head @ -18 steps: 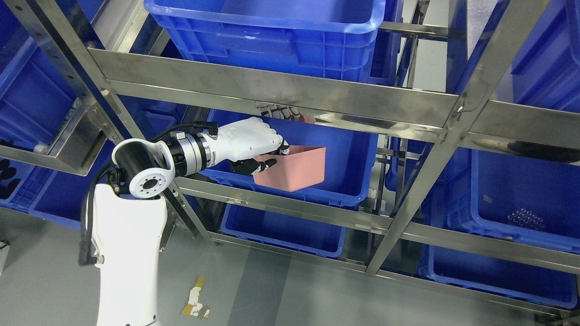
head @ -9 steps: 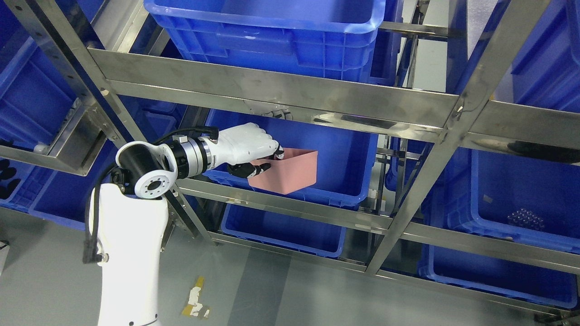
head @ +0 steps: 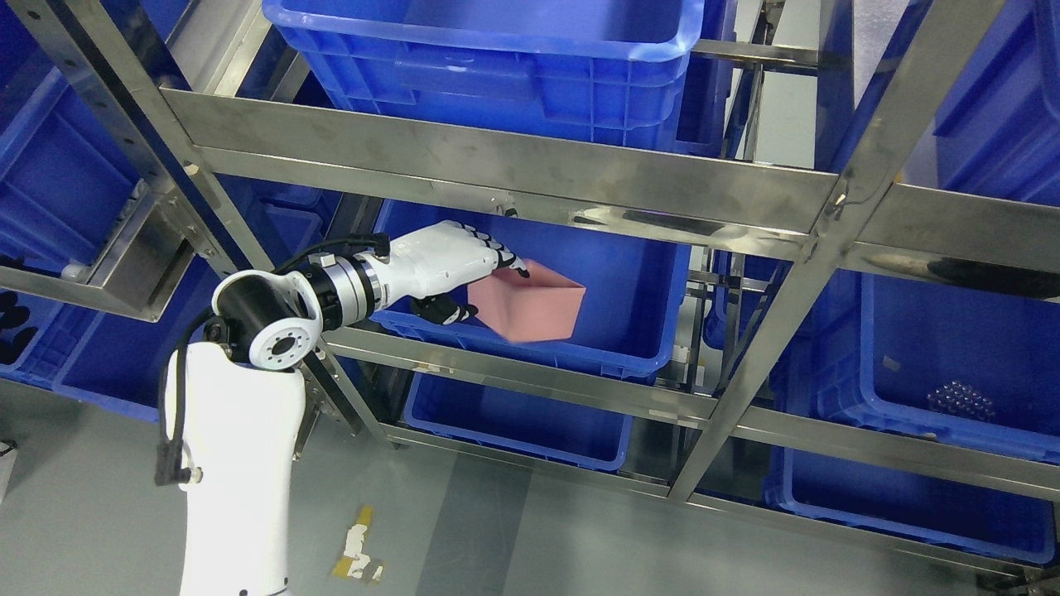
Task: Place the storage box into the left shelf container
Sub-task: 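Lower the pink box onto the shelf and release it from the left hand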
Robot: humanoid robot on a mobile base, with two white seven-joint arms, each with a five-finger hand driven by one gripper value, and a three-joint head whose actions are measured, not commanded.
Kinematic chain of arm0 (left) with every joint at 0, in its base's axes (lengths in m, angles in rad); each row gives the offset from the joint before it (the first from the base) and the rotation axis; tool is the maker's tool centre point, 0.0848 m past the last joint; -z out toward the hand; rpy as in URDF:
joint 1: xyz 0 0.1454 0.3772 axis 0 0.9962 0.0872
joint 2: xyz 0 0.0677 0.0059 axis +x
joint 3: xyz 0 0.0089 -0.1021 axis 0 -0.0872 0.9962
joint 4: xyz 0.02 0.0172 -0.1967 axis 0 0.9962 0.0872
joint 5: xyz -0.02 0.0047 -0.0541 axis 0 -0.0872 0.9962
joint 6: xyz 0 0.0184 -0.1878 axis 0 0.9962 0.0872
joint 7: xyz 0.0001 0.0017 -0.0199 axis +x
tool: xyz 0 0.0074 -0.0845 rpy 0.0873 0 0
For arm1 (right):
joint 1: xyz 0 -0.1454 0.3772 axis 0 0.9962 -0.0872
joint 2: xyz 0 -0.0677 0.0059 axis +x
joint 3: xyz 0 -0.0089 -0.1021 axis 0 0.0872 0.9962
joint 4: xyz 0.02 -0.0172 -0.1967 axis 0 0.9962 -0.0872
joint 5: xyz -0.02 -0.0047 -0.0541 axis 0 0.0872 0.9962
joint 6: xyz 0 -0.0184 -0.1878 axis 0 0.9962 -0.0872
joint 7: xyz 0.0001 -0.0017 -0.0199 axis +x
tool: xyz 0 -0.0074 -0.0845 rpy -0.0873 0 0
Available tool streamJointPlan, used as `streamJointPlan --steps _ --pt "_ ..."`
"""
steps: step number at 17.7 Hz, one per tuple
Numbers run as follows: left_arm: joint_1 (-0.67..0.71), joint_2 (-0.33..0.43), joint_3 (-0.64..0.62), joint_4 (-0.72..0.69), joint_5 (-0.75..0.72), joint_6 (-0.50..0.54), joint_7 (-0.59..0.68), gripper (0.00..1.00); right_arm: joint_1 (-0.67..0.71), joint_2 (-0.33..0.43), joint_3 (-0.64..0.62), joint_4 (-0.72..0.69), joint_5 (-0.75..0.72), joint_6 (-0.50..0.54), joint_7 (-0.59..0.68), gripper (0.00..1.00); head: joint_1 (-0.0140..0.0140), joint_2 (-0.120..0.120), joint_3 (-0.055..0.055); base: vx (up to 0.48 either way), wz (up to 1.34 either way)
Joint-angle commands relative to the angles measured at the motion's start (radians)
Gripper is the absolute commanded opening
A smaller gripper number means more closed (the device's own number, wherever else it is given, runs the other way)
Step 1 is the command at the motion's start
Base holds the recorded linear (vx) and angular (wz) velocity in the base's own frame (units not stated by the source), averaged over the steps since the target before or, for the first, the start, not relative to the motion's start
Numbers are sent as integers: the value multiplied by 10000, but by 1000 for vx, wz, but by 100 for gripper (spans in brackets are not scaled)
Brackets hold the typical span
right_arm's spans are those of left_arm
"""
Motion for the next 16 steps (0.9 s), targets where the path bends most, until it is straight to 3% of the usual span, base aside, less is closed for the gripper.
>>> streamJointPlan --steps 1,3,6,9,11,16 --pt "432 173 84 62 105 -86 69 85 77 -175 0 -175 -31 3 4 100 0 0 0 0 0" --pt "1045 173 -480 46 533 -133 69 86 77 -175 0 -175 -31 3 4 100 0 0 0 0 0" --pt "1783 173 -1311 -15 2630 -133 298 86 77 -175 0 -175 -31 3 4 100 0 0 0 0 0" --pt "2502 173 -1252 -31 4350 -133 1552 88 77 -175 0 -175 -31 3 4 100 0 0 0 0 0" --pt "3467 173 -1389 -183 5652 -133 3052 92 77 -175 0 -175 -31 3 4 100 0 0 0 0 0" --pt "5326 173 -1697 -429 8079 1046 7685 99 77 -175 0 -175 -31 3 4 100 0 0 0 0 0"
